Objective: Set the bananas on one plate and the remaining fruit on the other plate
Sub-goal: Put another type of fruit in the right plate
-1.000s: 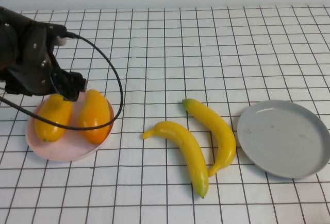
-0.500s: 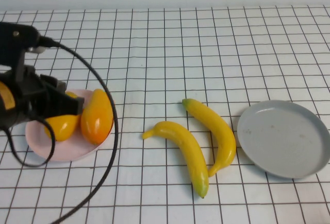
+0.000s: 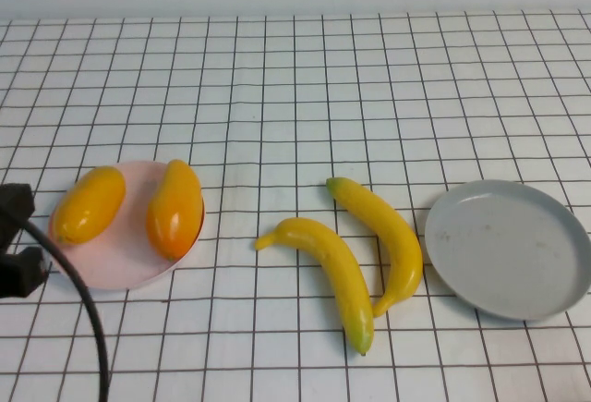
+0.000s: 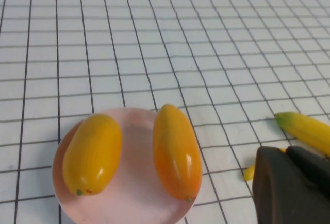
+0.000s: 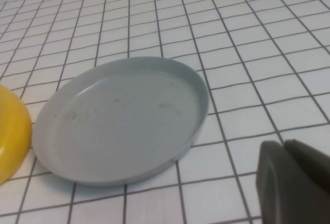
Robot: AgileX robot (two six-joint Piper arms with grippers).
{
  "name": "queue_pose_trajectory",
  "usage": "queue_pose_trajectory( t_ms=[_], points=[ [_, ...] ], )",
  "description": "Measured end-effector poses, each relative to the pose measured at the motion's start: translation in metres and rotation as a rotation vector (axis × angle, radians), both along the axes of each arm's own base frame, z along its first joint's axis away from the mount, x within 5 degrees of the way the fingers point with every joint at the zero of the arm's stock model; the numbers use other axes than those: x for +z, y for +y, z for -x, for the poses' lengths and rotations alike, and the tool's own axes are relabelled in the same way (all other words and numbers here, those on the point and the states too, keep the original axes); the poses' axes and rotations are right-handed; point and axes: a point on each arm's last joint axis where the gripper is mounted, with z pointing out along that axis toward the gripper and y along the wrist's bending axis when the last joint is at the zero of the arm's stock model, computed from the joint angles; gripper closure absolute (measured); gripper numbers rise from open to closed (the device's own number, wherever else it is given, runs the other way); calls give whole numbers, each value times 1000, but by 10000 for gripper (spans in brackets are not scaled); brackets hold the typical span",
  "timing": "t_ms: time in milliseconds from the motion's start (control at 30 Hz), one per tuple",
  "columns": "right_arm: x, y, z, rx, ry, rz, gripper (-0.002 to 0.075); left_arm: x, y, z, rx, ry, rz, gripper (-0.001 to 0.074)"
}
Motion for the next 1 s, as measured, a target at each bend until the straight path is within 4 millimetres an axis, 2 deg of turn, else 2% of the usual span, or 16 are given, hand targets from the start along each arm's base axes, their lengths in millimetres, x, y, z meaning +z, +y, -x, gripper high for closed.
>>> queue_pose_trajectory(
  t_ms=[233,467,733,867,1000],
  points=[
    [0,0,0,0,0,0,744,7,11,24,-1,-71,13,736],
    [0,0,0,0,0,0,744,-10,23,53,-15,-129,31,736],
    [0,0,0,0,0,0,744,-37,46,98,36,10,53,736],
    [0,0,0,0,0,0,744,-41,55,115,23,-44,0,736],
    [0,0,0,0,0,0,744,-42,63,123,47,-105,-38,736]
  ],
)
